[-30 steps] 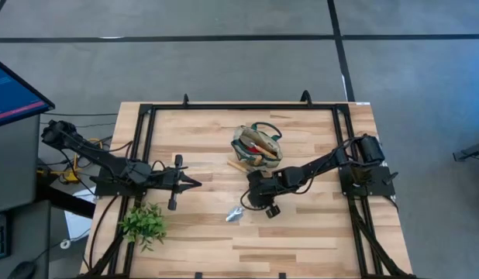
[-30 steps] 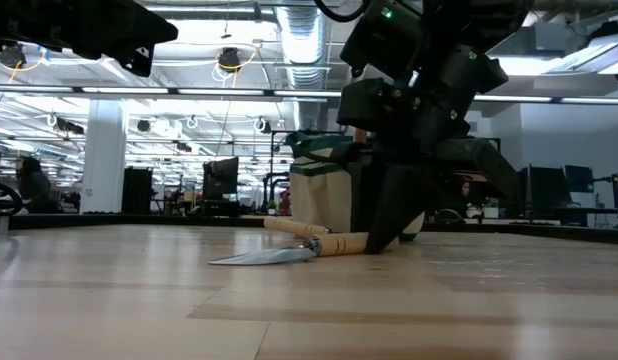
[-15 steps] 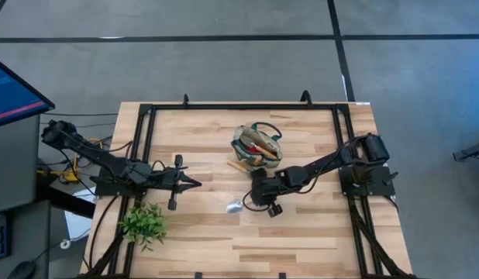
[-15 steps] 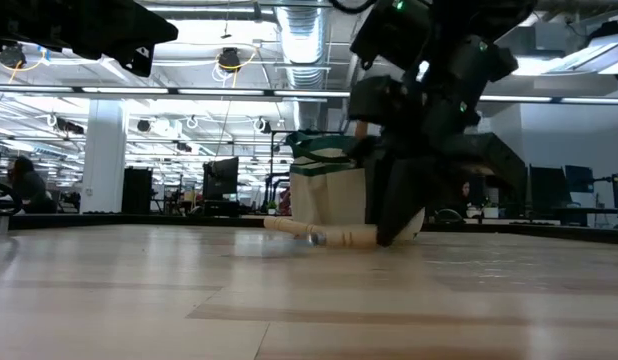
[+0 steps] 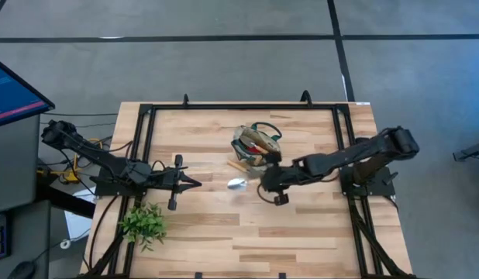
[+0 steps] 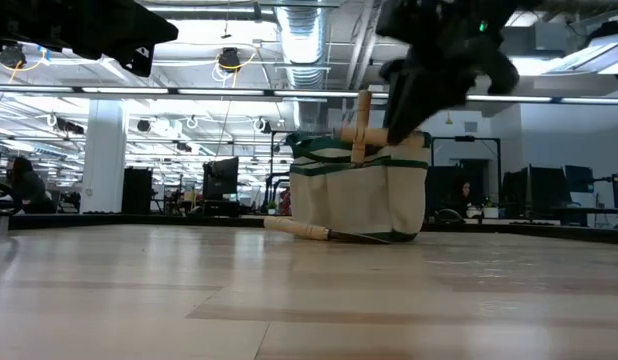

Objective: Pick & Place Garden tools in Gardening bag
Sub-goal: Put the brown trowel into the gardening bag

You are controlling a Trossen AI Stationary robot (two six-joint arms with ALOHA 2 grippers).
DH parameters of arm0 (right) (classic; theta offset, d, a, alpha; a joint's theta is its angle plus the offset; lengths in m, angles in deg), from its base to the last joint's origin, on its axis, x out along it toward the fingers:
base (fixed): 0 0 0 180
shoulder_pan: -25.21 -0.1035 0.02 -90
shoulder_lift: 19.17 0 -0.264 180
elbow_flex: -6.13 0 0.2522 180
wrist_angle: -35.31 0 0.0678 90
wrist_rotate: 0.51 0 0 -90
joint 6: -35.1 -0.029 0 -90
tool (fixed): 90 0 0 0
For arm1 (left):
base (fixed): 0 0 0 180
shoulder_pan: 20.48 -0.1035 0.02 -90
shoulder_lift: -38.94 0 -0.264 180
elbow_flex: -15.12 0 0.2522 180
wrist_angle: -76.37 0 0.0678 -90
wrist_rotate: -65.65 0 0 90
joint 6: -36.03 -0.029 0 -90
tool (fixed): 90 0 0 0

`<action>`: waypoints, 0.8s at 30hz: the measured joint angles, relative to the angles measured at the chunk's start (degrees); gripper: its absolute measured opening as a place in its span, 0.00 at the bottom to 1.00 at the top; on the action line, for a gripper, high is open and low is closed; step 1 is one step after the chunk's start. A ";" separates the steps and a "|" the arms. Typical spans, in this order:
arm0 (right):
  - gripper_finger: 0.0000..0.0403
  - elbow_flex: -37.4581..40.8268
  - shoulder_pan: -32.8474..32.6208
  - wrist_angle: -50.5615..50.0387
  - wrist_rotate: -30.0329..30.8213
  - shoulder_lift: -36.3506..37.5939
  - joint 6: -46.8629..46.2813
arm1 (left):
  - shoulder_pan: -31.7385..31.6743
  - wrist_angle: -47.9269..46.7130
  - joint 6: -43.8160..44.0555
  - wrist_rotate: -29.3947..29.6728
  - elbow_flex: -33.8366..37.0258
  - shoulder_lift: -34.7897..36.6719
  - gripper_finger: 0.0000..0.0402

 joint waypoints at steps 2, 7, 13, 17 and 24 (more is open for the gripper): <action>0.14 -0.02 -0.22 -1.25 1.53 2.72 -1.06 | 0.01 0.02 0.35 0.00 0.00 0.00 0.00; 0.14 -0.02 -0.25 -1.62 2.47 8.90 -2.68 | 0.00 1.01 1.26 0.00 -0.02 0.00 0.00; 0.14 -0.06 0.01 -1.94 8.13 14.44 -2.71 | -1.32 2.31 7.69 0.09 -0.08 -0.89 0.00; 0.14 -0.13 1.02 -4.14 11.54 16.45 -0.99 | -2.83 2.60 9.17 0.22 -0.08 -4.05 0.00; 0.14 -0.13 3.04 -11.31 15.04 16.87 -3.95 | -5.40 3.81 9.19 0.27 -0.08 -9.38 0.00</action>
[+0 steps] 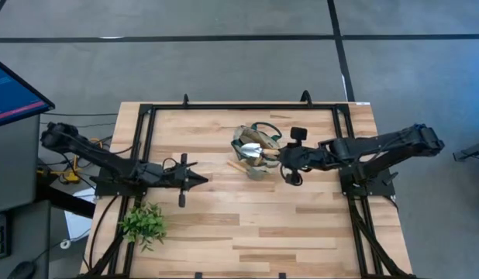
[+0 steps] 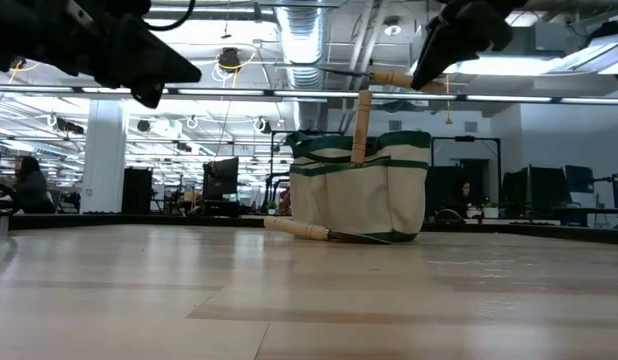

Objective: Pick & Place Garden tools in Gardening bag
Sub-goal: Put the brown trowel into the gardening bag

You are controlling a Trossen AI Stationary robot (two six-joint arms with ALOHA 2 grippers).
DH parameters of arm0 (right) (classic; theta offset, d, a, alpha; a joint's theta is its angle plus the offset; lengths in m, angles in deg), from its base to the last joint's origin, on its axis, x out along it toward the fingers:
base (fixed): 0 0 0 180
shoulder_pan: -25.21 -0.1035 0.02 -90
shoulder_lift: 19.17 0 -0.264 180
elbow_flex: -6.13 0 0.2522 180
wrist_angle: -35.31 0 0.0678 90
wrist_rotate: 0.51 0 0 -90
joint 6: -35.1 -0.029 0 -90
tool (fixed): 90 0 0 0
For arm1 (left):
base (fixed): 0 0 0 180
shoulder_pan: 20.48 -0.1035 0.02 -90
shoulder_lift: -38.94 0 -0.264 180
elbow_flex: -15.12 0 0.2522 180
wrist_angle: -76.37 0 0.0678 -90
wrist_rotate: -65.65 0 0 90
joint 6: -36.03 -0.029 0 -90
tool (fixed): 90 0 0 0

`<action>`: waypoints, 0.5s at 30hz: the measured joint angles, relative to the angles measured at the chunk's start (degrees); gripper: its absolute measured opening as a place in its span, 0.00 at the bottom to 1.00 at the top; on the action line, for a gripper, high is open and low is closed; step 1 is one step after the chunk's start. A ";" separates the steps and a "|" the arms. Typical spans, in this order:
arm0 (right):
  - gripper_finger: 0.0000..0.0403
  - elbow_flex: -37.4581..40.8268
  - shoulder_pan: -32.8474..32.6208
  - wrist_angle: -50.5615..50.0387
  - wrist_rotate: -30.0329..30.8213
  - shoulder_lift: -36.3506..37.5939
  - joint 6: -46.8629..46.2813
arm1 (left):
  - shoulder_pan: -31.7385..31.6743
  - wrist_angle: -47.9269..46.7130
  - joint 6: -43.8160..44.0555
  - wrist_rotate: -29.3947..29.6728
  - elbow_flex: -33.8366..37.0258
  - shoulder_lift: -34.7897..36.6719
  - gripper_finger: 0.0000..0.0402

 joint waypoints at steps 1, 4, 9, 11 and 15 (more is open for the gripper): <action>0.14 0.00 0.03 -0.06 0.09 -0.11 -0.14 | -0.42 0.51 -0.01 0.00 0.00 -0.39 0.00; 0.14 0.00 -0.37 0.67 0.28 -0.09 0.35 | -1.84 2.97 0.00 0.02 0.00 -1.68 0.00; 0.14 -1.74 -0.97 -2.14 4.19 -0.09 0.78 | -4.46 5.40 0.01 -0.16 0.00 -3.60 0.00; 0.14 -3.65 -1.26 -4.68 6.26 -0.25 2.46 | -5.24 5.83 0.00 -0.17 0.00 -4.26 0.00; 0.14 -10.60 -1.31 -11.55 7.67 -2.82 4.37 | -6.02 5.94 0.00 -0.21 0.04 -4.72 0.00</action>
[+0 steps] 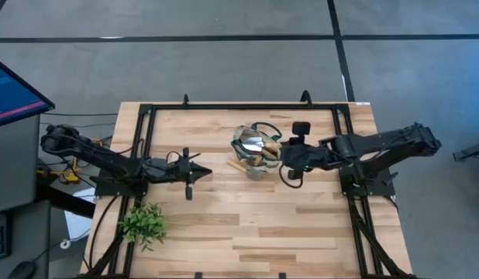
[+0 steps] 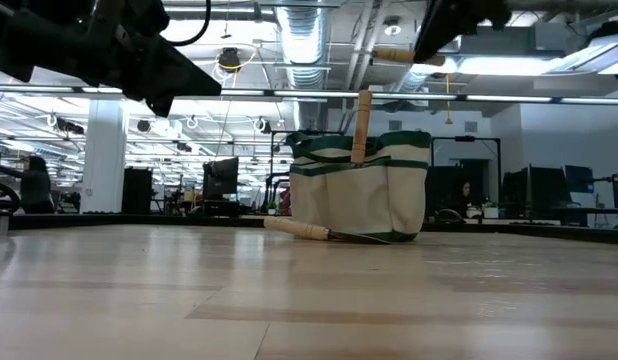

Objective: Pick & Place Garden tools in Gardening bag
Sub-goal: Put the brown trowel into the gardening bag

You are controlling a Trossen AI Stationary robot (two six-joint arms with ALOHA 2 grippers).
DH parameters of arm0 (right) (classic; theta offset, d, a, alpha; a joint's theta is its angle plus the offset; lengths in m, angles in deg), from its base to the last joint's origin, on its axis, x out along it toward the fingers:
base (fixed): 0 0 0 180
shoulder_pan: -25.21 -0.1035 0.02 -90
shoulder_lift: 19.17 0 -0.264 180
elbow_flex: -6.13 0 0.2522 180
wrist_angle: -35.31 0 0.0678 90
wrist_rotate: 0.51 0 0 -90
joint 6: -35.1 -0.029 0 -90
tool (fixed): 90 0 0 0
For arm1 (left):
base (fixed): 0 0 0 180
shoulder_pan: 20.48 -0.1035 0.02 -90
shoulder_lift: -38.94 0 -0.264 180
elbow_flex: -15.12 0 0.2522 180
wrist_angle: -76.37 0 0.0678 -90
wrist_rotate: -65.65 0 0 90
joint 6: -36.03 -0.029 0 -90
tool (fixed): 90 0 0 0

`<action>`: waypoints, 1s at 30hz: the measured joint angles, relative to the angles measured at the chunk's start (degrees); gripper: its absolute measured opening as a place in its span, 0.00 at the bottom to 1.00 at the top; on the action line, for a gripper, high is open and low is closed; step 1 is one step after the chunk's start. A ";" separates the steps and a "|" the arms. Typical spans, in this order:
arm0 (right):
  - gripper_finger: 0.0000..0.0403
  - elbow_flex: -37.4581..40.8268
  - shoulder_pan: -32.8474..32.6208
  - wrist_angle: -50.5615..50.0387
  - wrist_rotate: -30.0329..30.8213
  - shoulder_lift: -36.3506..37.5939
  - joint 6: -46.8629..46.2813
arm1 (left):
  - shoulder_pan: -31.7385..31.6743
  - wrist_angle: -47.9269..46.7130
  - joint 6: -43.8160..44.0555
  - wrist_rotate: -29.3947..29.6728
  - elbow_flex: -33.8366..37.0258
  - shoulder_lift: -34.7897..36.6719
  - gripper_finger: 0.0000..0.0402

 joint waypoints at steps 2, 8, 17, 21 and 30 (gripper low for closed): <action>0.14 -4.09 0.50 -2.69 0.05 -2.32 0.33 | -0.03 0.15 0.01 -0.01 0.00 0.00 0.00; 0.14 -12.89 1.18 -12.00 1.76 -10.24 6.10 | -0.03 0.33 0.01 -0.03 0.00 -0.01 0.00; 0.14 -22.96 2.69 -23.75 3.76 -21.64 11.13 | 0.00 0.17 -0.04 -0.05 0.02 -0.17 0.00; 0.14 -28.42 3.77 -28.41 3.93 -26.74 14.60 | 0.00 0.10 -0.06 -0.07 0.04 -0.17 0.00; 0.14 -42.56 5.45 -38.67 4.51 -36.65 22.96 | -0.05 -0.34 -0.04 -0.01 0.07 -0.17 0.00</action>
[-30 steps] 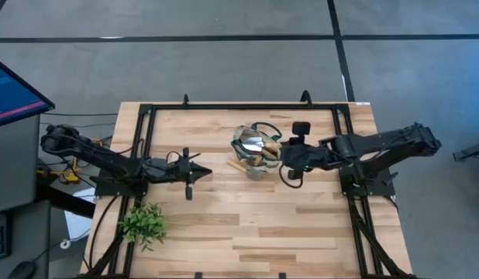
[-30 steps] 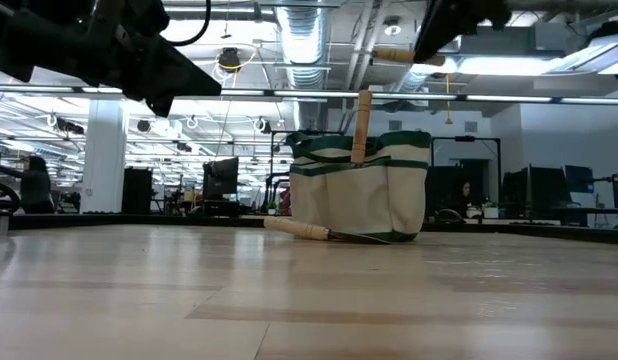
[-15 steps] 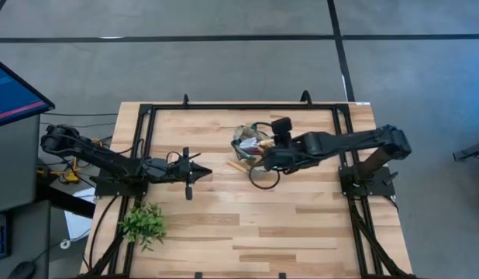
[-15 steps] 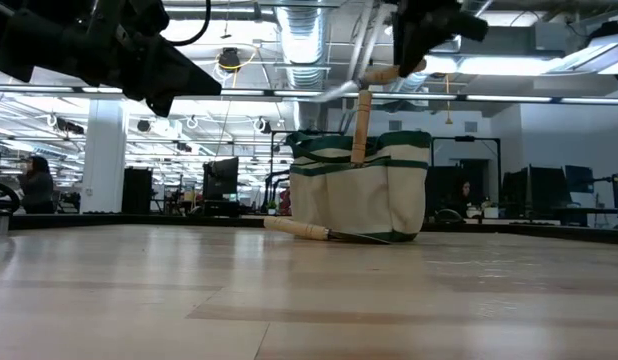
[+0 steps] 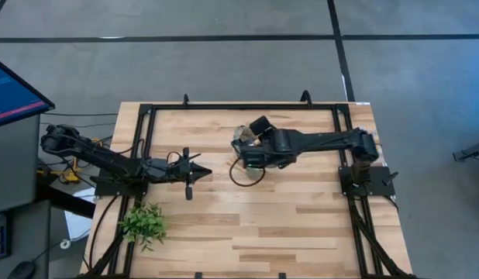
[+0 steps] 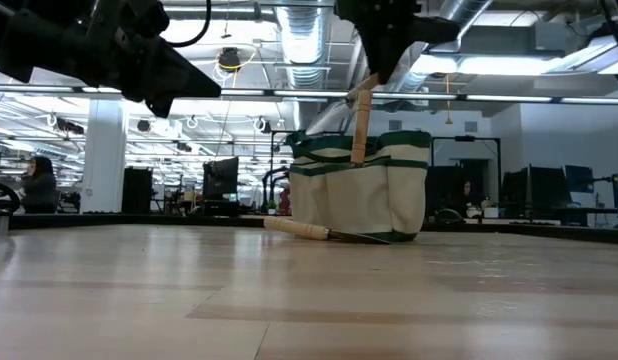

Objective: Pick & Place Garden tools in Gardening bag
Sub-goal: Put the brown trowel into the gardening bag

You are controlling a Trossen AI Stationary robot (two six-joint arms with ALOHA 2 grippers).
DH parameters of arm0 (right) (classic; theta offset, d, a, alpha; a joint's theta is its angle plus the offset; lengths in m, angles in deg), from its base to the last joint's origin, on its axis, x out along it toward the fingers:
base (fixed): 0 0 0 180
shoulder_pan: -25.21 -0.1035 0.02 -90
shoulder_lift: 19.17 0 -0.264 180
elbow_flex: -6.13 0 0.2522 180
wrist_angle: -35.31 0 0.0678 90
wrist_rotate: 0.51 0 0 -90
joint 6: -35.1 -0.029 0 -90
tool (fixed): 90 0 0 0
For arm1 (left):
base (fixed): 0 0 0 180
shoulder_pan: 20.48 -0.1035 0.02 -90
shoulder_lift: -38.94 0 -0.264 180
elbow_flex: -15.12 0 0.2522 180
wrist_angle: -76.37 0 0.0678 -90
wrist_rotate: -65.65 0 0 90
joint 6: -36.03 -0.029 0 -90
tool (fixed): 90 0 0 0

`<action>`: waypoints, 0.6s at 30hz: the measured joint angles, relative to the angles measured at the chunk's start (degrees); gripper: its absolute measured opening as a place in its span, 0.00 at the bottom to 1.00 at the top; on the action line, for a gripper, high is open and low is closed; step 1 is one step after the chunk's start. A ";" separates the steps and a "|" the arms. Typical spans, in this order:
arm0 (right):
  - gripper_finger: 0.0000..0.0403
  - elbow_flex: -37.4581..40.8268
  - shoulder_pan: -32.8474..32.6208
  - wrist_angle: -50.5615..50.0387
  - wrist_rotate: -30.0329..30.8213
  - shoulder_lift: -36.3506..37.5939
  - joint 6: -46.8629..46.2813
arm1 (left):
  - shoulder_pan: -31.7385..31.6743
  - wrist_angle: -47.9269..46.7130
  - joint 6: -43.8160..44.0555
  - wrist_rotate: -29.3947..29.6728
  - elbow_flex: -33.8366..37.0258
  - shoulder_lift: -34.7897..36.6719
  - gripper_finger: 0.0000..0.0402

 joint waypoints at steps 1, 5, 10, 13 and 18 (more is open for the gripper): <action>0.14 -1.42 0.13 -1.13 -0.11 -0.88 0.40 | 0.00 -0.16 0.00 0.00 0.00 0.00 0.00; 0.14 -5.59 0.50 -1.91 -2.18 -3.70 3.15 | -0.17 0.00 0.00 0.02 0.00 0.00 0.00; 0.14 -7.27 0.99 -2.26 -3.03 -5.10 4.54 | -0.22 -0.32 0.02 0.04 -0.01 0.00 0.00; 0.14 -7.27 1.59 -2.13 -2.97 -5.04 4.52 | -0.22 -0.78 0.02 0.05 -0.02 0.00 0.00; 0.14 -7.27 2.54 -2.11 -3.23 -5.04 4.52 | -0.22 -0.89 0.02 0.09 -0.02 0.00 0.00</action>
